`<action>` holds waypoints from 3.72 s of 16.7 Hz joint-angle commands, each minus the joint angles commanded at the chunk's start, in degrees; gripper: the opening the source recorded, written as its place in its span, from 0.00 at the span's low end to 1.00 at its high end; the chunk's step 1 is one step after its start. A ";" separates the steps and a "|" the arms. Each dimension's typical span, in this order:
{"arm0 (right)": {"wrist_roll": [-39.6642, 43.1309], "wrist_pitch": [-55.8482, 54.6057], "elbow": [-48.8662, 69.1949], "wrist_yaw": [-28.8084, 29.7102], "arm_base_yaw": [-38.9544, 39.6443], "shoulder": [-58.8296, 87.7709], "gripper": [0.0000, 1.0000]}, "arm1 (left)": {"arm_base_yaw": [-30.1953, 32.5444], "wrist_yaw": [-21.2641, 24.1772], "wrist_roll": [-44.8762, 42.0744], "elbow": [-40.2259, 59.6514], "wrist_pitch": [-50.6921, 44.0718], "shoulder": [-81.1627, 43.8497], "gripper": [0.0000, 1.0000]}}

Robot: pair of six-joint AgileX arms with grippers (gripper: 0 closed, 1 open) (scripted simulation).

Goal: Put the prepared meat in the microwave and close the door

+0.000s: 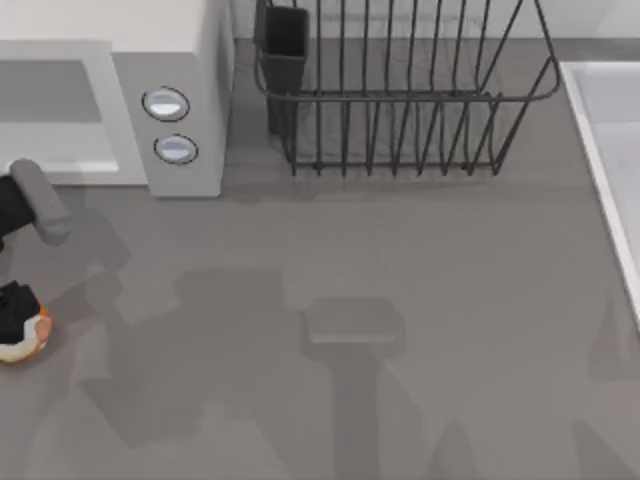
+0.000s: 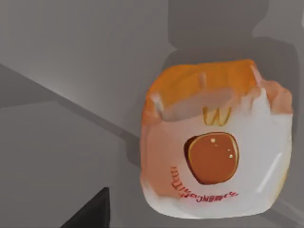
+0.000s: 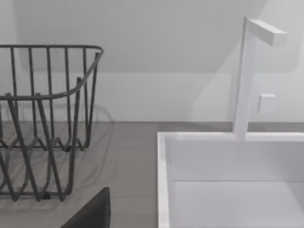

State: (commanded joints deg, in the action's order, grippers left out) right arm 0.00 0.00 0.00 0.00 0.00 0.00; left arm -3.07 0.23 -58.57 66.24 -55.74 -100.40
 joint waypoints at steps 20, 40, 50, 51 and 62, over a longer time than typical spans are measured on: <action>0.00 0.00 0.00 0.00 0.00 0.00 1.00 | -0.08 0.03 -0.64 -8.76 17.74 -9.46 1.00; 0.00 0.00 0.00 0.00 0.00 0.00 1.00 | -0.08 0.03 -0.64 -8.76 17.74 -9.46 0.00; 0.00 0.00 0.00 0.00 0.00 0.00 1.00 | -0.05 0.67 0.08 -1.37 4.67 -2.55 0.00; 0.00 0.00 0.00 0.00 0.00 0.00 1.00 | -0.03 0.66 0.11 -0.15 1.74 -1.87 0.00; 0.00 0.00 0.00 0.00 0.00 0.00 1.00 | -0.11 0.73 0.64 6.45 -8.05 2.10 0.00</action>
State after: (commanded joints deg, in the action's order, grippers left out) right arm 0.00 0.00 0.00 0.00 0.00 0.00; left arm -3.19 0.97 -57.93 72.69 -63.79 -98.31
